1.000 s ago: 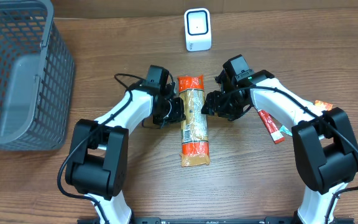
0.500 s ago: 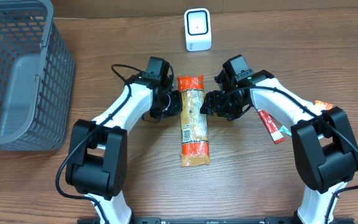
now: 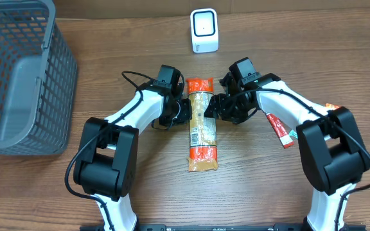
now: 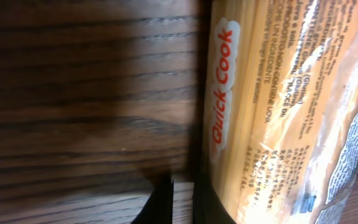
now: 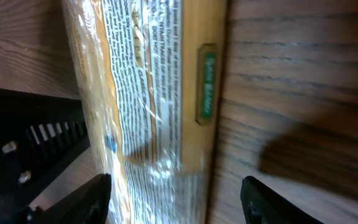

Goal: Scan the item barcode

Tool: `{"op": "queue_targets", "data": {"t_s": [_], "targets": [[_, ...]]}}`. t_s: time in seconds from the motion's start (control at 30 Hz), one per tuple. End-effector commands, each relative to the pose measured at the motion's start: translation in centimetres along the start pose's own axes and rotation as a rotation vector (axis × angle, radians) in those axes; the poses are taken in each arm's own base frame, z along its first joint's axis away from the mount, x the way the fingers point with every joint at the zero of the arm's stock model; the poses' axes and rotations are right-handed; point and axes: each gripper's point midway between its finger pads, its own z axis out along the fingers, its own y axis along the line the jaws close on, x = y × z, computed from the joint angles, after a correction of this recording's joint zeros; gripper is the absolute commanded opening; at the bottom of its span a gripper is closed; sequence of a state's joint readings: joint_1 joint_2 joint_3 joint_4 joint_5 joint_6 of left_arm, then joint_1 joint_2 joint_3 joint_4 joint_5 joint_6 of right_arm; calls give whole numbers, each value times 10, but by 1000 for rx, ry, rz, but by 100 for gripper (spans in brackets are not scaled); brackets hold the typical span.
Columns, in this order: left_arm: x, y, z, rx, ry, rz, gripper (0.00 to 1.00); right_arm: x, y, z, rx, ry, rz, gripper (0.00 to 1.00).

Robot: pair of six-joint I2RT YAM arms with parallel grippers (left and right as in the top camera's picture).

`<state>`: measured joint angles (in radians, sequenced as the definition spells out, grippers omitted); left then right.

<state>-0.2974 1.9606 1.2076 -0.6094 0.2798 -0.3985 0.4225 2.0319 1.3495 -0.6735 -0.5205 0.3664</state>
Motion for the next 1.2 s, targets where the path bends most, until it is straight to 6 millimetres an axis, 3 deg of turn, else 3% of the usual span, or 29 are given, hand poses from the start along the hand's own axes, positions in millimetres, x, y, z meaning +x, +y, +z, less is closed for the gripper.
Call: {"op": "queue_targets", "data": {"t_s": [0.0,0.53,0.8,0.93,1.03,1.17], "targets": [[19,7,25,-24,83,-36,7,9,2,17,-59,61,10,68],[21,8,26,-28,91,-45,4,15,37,50,-144,33,-14,65],[21,8,26,-28,91,-45,4,27,25,65,-159,18,6,46],[21,8,26,-28,92,-46,6,25,28,62,-164,6,-55,36],[20,8,23,-30,95,-42,4,25,31,56,-167,-5,-119,21],[10,11,9,-40,92,-14,4,25,39,43,-172,-25,-226,11]]}}
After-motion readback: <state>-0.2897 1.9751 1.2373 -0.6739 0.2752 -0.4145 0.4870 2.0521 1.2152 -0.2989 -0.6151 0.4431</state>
